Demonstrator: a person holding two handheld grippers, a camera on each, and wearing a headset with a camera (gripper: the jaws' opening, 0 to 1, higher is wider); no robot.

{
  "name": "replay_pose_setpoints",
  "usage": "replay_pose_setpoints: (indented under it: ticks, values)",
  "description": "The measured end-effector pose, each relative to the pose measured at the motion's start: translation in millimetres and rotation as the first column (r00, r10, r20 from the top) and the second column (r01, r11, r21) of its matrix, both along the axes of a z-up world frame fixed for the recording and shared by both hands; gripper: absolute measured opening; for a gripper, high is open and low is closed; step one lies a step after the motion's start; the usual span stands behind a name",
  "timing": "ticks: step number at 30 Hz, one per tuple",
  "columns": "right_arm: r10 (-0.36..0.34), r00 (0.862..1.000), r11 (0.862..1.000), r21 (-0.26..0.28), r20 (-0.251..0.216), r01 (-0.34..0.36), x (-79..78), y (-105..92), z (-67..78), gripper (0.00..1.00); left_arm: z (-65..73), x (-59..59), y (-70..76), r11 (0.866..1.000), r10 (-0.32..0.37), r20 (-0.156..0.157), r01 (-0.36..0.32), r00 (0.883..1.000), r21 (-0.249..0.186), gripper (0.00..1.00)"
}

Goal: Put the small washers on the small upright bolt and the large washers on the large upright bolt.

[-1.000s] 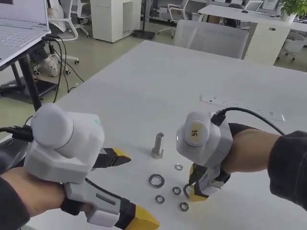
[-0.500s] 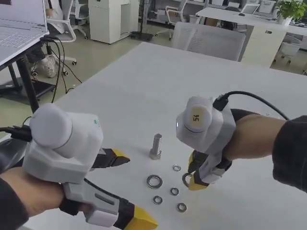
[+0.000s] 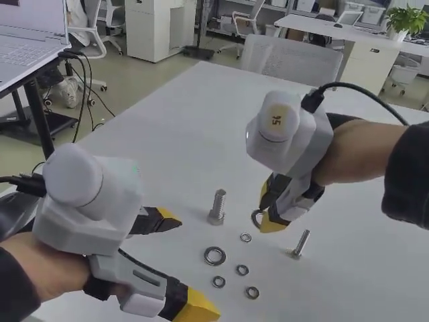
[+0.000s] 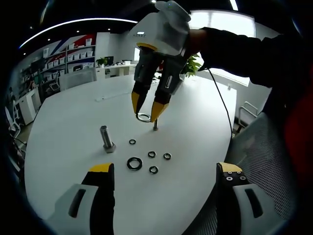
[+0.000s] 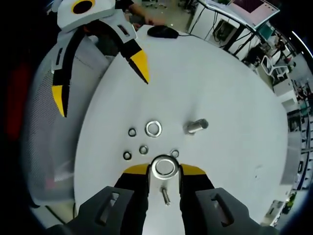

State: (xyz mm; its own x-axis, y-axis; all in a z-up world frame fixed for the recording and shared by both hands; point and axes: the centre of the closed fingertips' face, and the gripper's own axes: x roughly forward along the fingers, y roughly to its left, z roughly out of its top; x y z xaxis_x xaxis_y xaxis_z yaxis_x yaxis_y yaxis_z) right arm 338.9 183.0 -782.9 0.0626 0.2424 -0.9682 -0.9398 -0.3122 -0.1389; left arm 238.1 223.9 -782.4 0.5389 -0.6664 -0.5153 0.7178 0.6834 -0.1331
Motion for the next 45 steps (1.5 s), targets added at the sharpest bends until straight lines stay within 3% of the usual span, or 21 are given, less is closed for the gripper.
replay_pose_setpoints:
  ticks: [21,30,45]
  values:
    - [0.090,0.995,0.996,-0.004,0.051,-0.090,22.9,53.8,21.7,0.24,0.4,0.7,2.8,1.000,0.015,-0.001,-0.015,1.000,-0.008,0.85]
    - [0.107,0.994,0.994,-0.021,0.038,-0.106,27.1,69.1,8.4,0.24,-0.8,0.2,3.6,1.000,0.017,-0.002,-0.017,1.000,-0.010,0.85]
    - [0.108,0.994,0.992,-0.063,0.002,-0.108,35.1,74.4,-20.1,0.24,-5.5,-1.2,4.8,1.000,0.016,-0.014,-0.017,1.000,-0.009,0.85]
